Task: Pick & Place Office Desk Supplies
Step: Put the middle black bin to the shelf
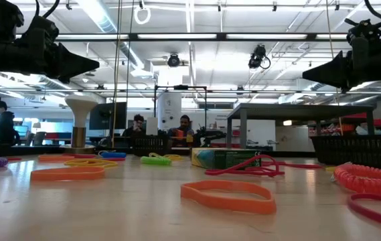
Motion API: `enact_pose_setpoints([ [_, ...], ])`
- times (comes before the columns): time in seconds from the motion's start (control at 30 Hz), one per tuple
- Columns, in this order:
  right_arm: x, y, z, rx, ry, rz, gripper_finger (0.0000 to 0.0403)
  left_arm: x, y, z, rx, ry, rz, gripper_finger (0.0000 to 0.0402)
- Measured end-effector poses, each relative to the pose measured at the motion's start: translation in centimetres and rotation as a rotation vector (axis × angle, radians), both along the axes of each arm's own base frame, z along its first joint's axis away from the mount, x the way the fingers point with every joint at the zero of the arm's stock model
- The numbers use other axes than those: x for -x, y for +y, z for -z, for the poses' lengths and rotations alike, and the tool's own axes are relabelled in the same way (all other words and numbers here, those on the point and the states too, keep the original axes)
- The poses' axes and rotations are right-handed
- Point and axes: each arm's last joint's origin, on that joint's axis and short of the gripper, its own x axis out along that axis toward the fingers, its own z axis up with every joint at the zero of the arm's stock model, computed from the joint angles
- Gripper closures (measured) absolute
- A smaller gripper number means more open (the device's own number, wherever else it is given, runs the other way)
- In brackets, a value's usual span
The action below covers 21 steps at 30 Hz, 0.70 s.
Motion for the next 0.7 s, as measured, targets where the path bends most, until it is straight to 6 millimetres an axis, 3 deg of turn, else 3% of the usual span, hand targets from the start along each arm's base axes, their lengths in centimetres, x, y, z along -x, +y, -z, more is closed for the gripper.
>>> enact_pose_setpoints([
  [0.7, 0.00, 0.00, 0.00, 0.000, 0.000, 0.000, 0.0364, 0.00, 0.01, 0.03, 0.072, -0.023, 0.006, 0.0390],
])
